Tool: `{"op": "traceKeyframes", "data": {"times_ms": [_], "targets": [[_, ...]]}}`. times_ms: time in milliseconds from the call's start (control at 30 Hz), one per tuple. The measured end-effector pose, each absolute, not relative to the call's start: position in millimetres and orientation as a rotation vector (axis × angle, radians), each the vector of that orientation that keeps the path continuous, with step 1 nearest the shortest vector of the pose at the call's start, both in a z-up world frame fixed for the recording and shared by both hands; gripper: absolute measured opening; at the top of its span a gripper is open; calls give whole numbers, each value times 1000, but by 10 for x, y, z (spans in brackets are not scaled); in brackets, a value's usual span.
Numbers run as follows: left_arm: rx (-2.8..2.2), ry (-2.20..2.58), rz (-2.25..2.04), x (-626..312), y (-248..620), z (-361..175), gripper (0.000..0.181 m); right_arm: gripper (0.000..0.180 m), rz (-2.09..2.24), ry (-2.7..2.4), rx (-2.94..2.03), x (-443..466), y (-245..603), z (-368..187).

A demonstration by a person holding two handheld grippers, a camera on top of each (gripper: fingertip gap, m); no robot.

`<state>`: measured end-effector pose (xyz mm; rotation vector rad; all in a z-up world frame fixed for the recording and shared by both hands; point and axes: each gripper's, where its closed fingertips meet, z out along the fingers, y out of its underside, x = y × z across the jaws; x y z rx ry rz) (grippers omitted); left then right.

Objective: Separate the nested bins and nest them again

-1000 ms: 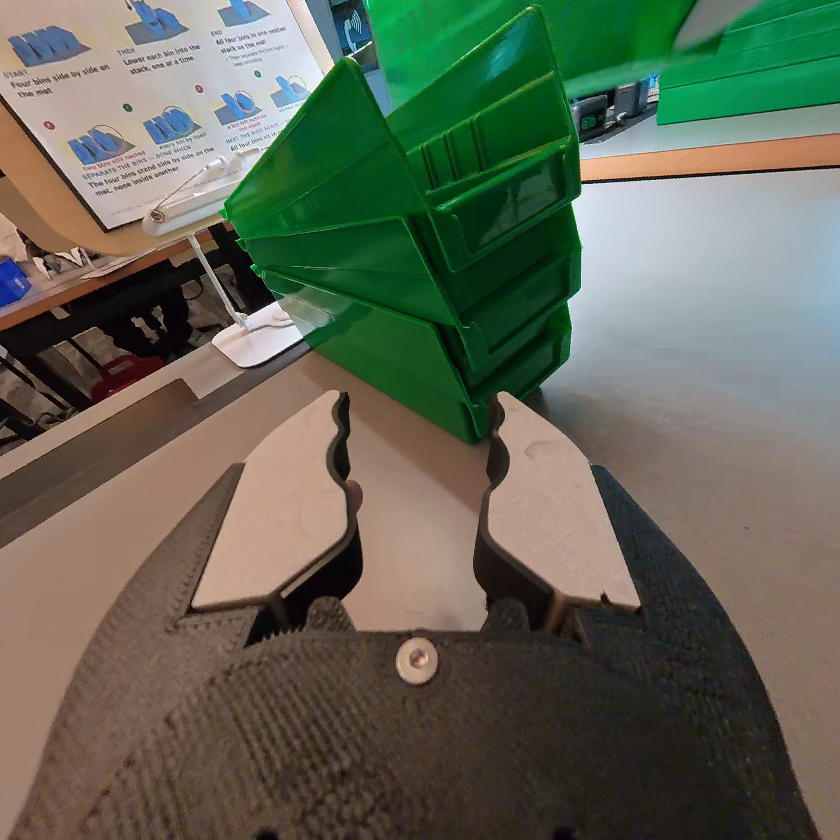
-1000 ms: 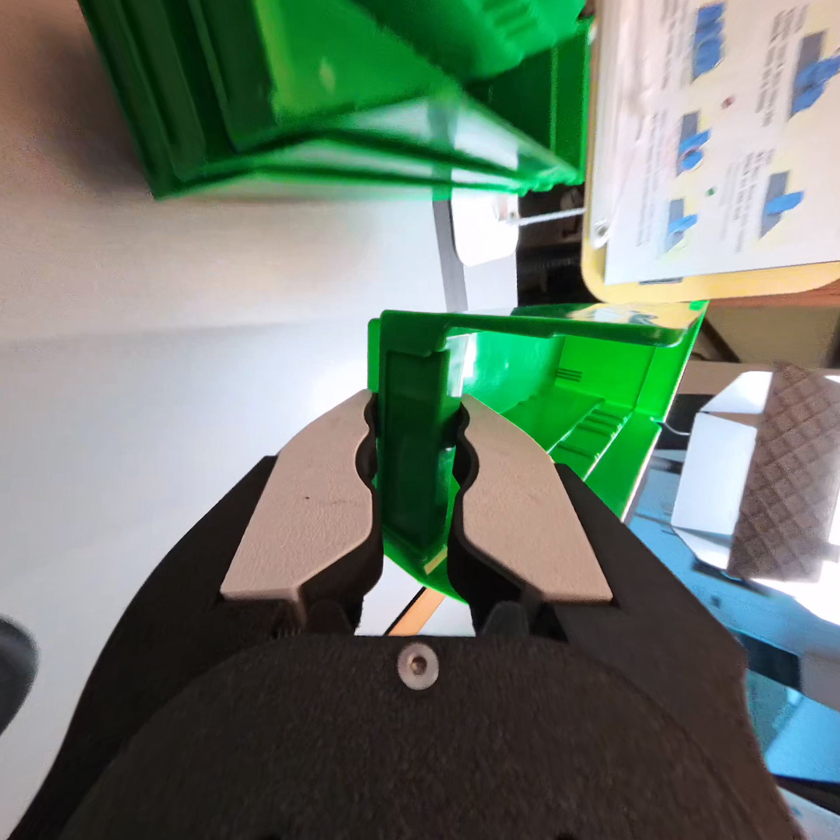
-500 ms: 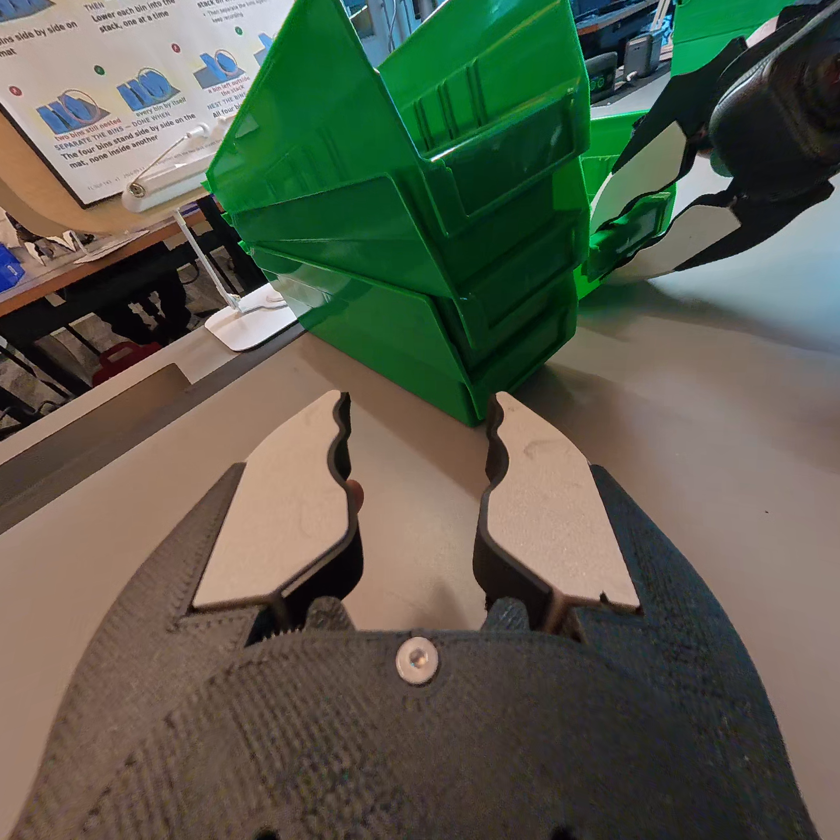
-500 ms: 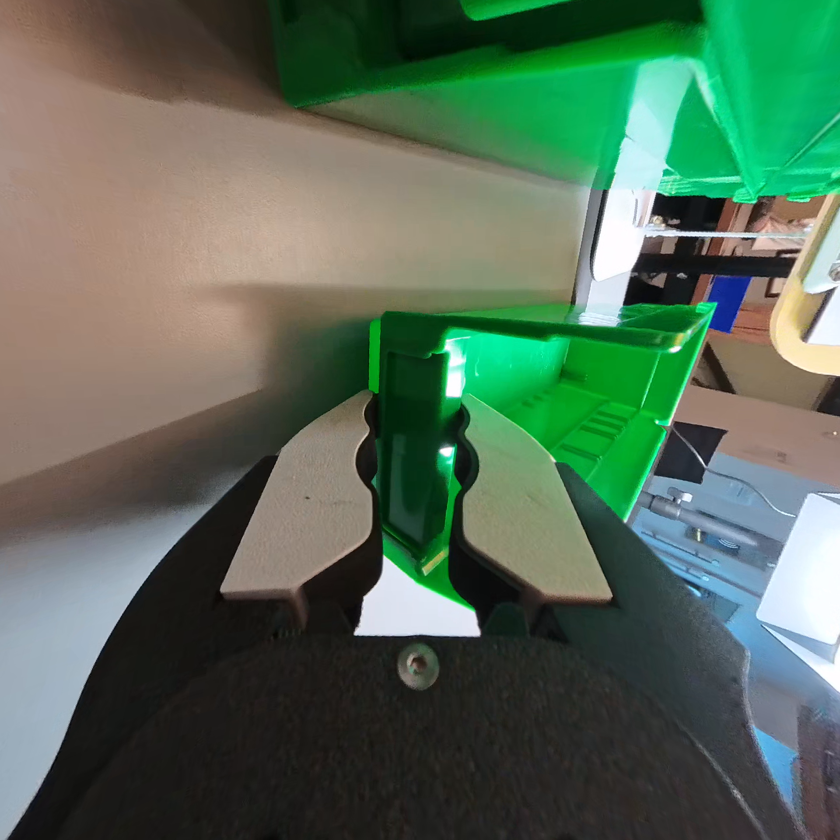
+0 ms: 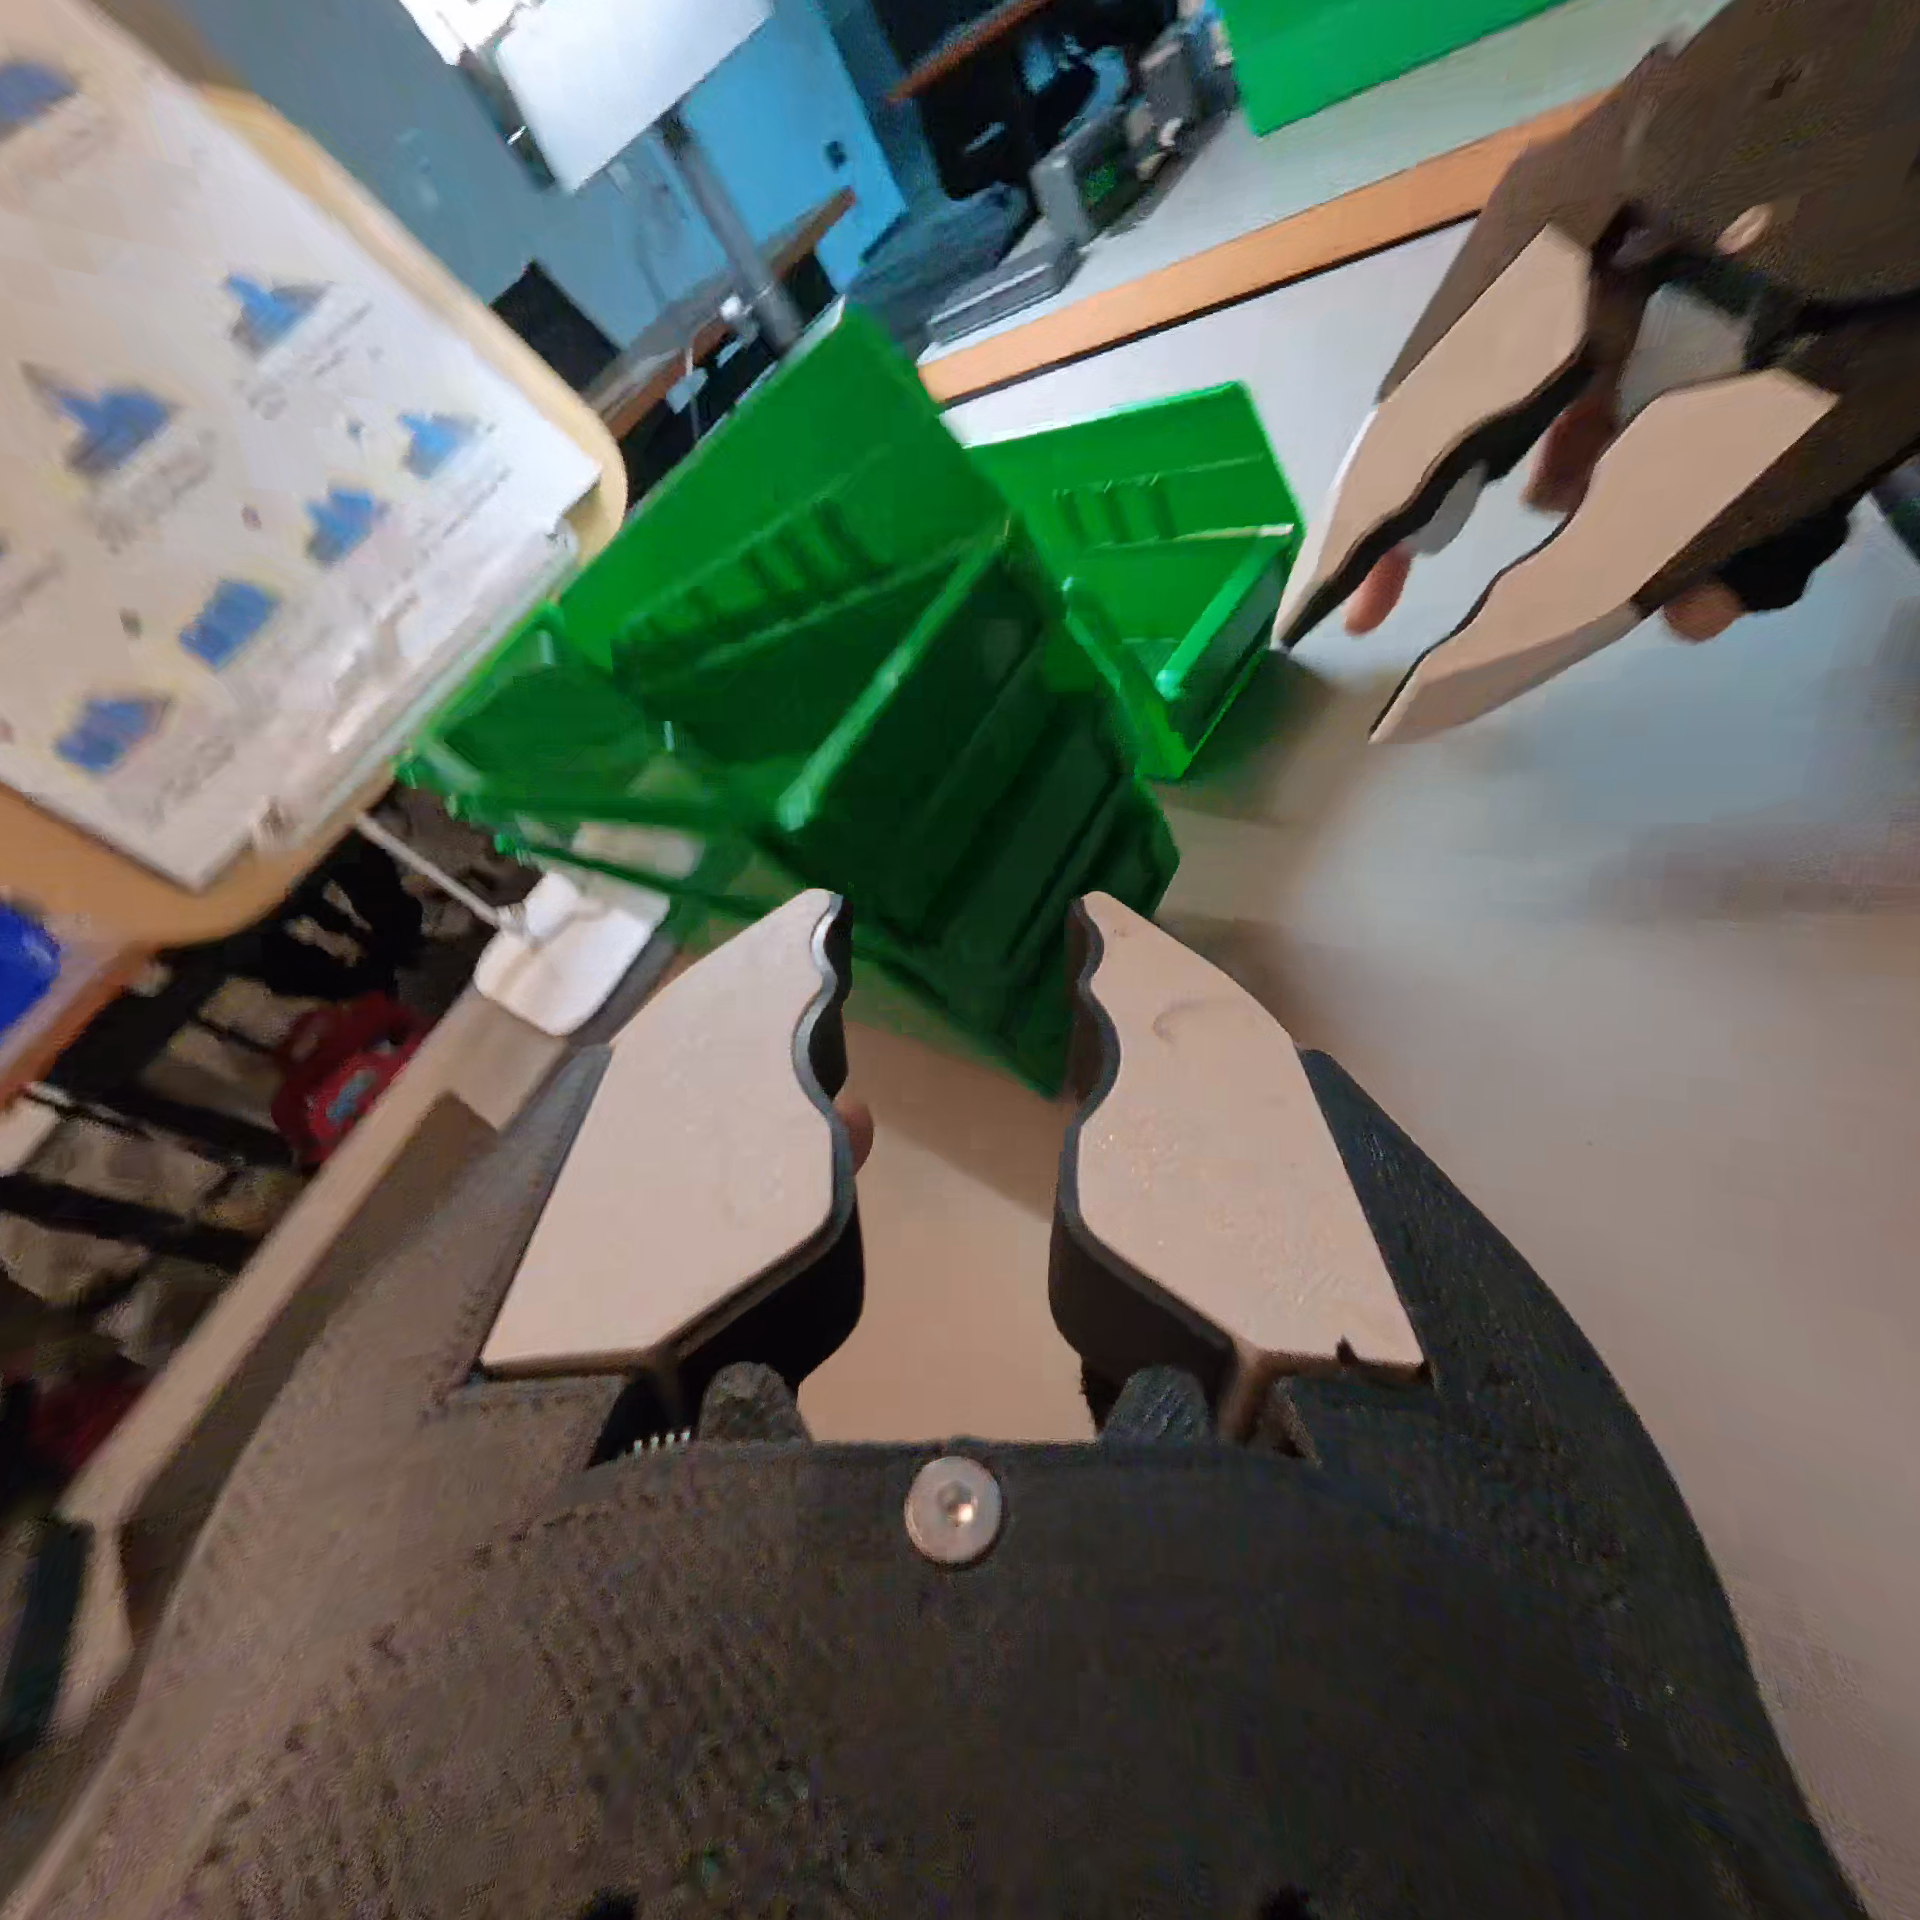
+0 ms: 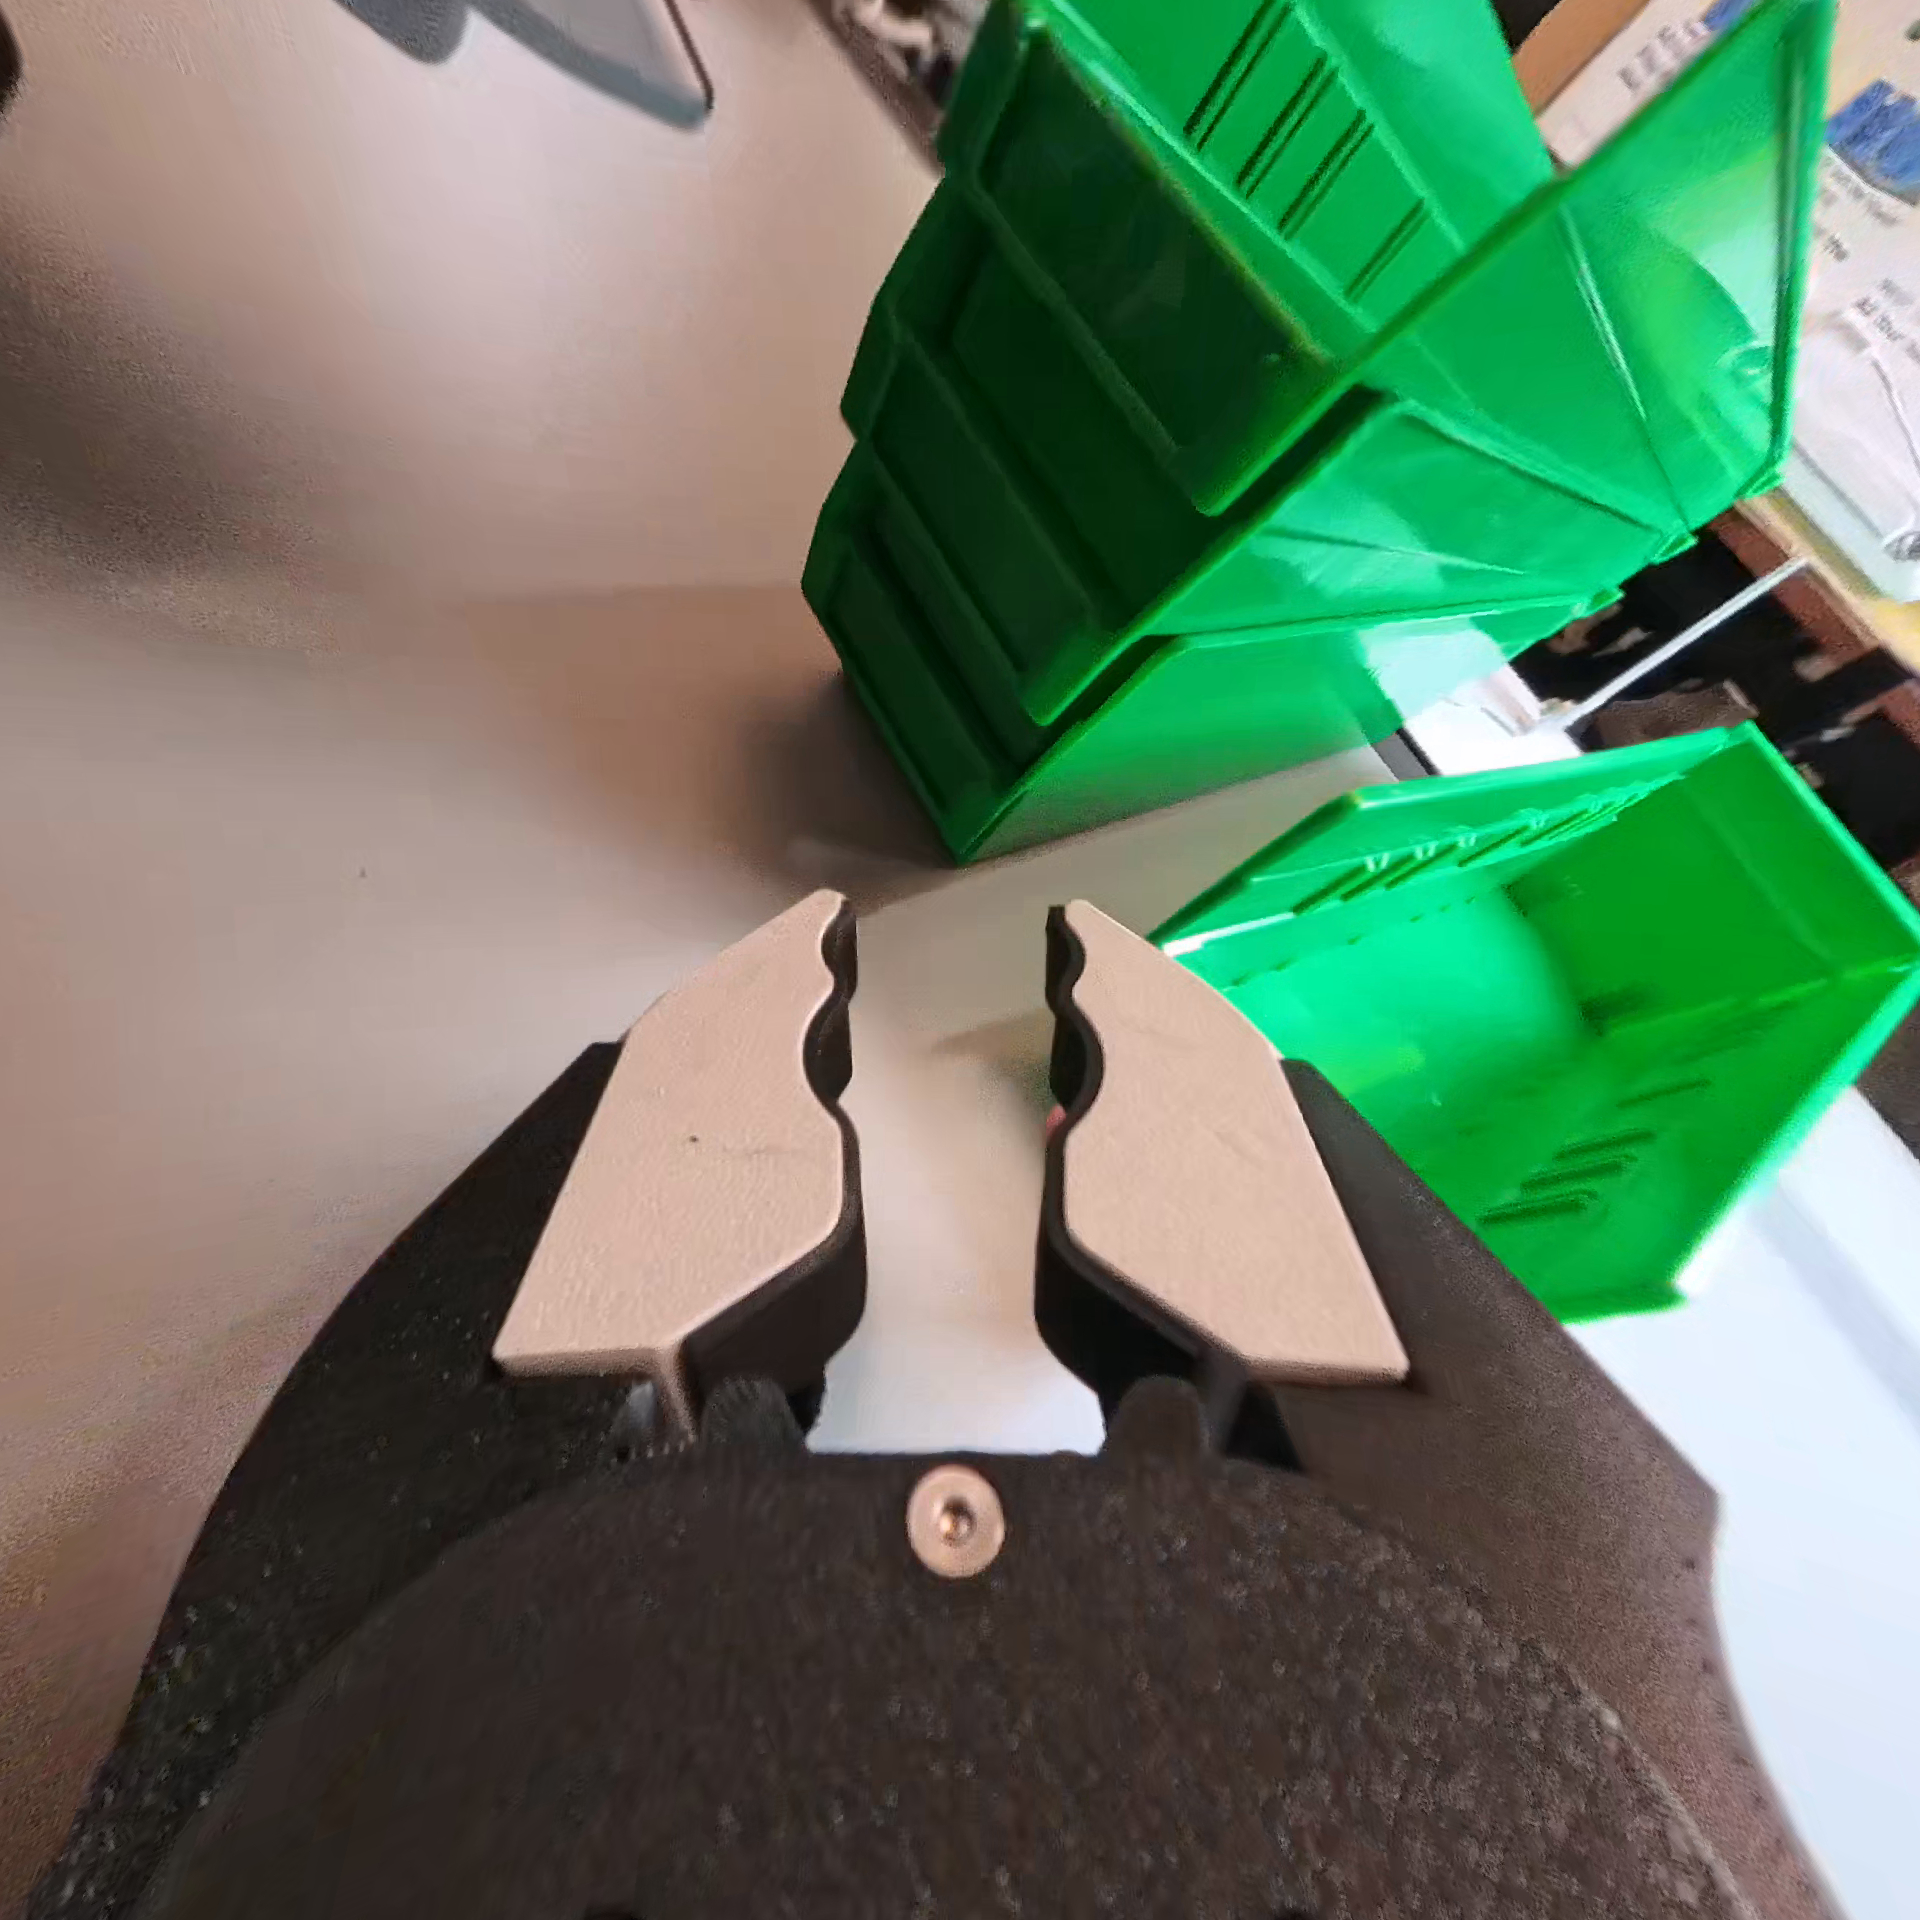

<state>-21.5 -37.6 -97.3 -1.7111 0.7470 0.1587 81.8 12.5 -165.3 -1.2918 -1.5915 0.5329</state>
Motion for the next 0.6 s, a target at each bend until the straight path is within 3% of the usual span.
{"op": "traceKeyframes", "data": {"times_ms": [133,400,500,600], "targets": [[-1791,1034,299,-8,-171,-727,45,37,660,-1410,-1373,743,247,-1707],[-2174,1528,489,26,232,-1034,62,47,694,-1345,-1408,708,215,-1736],[-2314,1648,477,10,204,-1204,61,46,721,-1319,-1407,753,234,-1690],[-2356,1670,503,-13,273,-1273,46,44,746,-1318,-1406,789,229,-1678]]}}
